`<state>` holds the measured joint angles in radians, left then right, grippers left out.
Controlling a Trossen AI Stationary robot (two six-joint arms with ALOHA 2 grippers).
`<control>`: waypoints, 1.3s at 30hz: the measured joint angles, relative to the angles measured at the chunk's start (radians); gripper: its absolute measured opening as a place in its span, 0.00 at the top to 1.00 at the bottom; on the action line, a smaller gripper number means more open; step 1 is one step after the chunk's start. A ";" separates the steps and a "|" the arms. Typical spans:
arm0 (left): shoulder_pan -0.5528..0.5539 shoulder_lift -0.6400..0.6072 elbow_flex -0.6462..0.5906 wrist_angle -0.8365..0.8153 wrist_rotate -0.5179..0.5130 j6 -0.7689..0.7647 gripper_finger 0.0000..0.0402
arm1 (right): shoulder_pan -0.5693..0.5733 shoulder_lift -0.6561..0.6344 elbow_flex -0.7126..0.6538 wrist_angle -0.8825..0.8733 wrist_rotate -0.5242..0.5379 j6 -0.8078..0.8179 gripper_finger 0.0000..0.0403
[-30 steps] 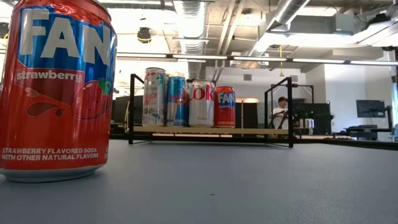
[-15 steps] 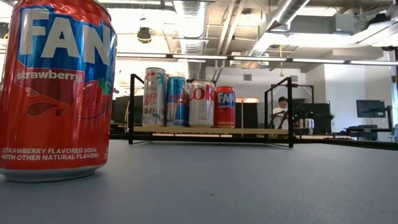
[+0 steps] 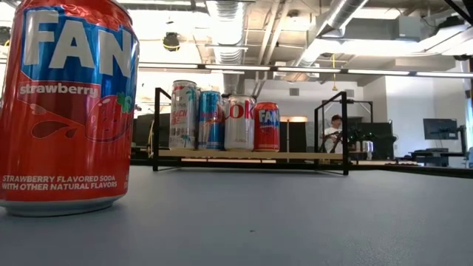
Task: Place canned beverage on shelf
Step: Put the red soda can aligned with the other red soda cans on the shelf
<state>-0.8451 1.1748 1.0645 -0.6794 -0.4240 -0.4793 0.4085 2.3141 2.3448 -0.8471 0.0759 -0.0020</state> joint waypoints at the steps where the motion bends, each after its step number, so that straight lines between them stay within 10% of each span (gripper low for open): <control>1: -0.003 -0.005 0.000 -0.016 0.000 0.000 0.30 | 0.000 0.004 0.001 0.017 0.001 -0.003 0.24; 39: -0.033 -0.019 0.000 -0.093 -0.177 -0.108 0.30 | 0.002 0.069 -0.010 0.033 -0.047 -0.515 0.24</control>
<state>-0.8780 1.1557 1.0645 -0.7722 -0.6012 -0.5876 0.4104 2.3833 2.3344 -0.8143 0.0287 -0.5165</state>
